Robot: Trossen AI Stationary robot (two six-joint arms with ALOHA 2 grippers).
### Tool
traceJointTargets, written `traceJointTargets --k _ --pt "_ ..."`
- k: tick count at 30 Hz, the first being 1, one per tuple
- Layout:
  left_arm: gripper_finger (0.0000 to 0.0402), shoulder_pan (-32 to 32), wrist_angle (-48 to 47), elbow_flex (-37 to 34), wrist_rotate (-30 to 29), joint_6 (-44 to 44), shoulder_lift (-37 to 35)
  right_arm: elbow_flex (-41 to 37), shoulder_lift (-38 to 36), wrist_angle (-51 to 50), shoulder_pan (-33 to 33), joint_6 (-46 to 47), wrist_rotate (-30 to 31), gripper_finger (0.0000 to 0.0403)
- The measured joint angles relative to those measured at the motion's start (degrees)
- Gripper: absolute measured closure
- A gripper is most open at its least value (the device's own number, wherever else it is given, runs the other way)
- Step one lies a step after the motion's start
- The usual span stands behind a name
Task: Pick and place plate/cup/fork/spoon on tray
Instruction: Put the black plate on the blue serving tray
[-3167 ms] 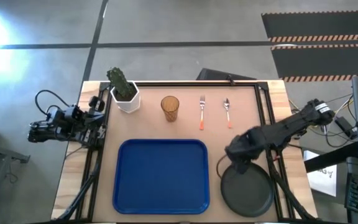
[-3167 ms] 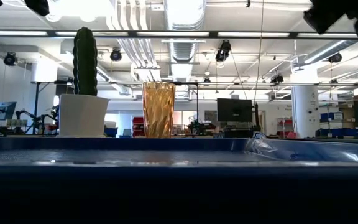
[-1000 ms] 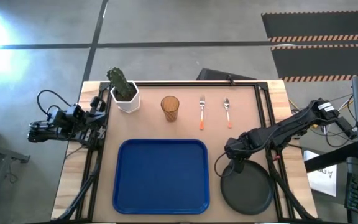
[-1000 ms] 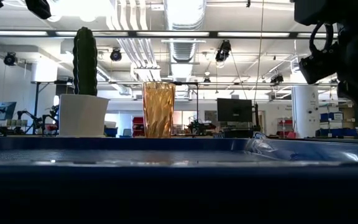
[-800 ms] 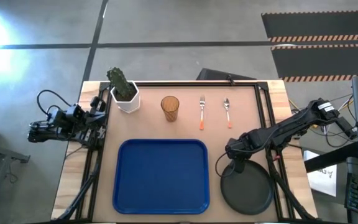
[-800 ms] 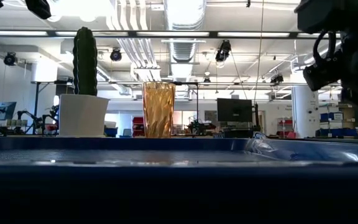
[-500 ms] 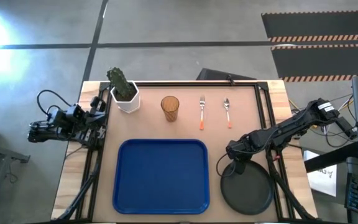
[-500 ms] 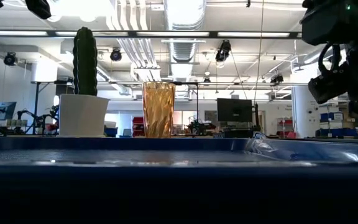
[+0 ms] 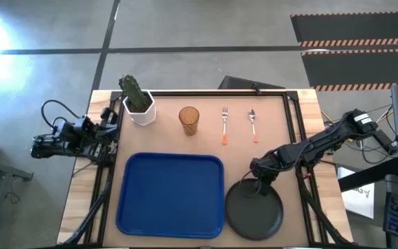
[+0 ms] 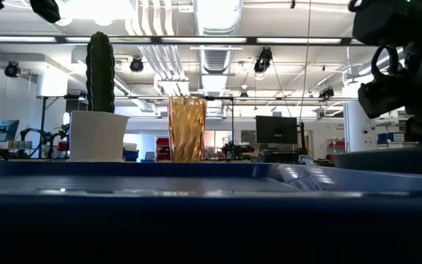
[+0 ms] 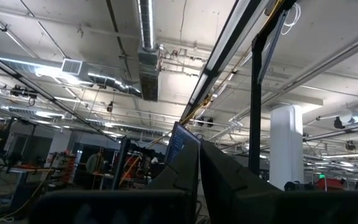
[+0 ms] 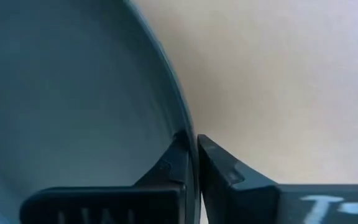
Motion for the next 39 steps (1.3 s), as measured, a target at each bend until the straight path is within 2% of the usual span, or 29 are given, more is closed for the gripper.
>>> traceJointTargets --k 5,9,15,19,22,25,33,39 --pt "0.0401 -0.02 -0.02 0.00 0.00 -0.02 0.00 0.65 -1.93 -0.75 0.00 3.30 -0.54 0.0394" --pt "0.0401 0.00 -0.07 0.00 0.00 -0.04 0.00 4.77 -5.61 -1.97 0.02 3.48 0.81 0.0395" --pt "0.0401 -0.02 -1.48 -0.02 0.00 -0.16 0.00 16.93 -10.59 -7.45 0.00 0.98 12.44 0.0395" --pt "0.0401 0.00 -1.44 -0.02 0.00 -1.53 0.00 24.24 -9.95 -7.26 -0.04 -2.42 19.45 0.0395" --pt "0.0401 0.00 -1.40 -0.02 0.00 -1.55 -0.02 28.48 -5.91 -7.26 -0.14 -4.67 21.71 0.0395" --pt "0.0401 -0.01 -1.40 -0.02 0.01 -1.51 0.00 32.36 0.65 -6.86 -0.45 -6.82 21.33 0.0395" --pt "0.0401 -0.01 -1.38 -0.02 0.00 -1.54 -0.02 46.71 23.00 -4.04 -2.27 -17.13 13.92 0.0395" --pt "0.0402 0.00 -1.38 -0.02 0.01 -1.68 -0.02 59.59 36.40 -4.10 -4.78 -24.87 10.01 0.0395"
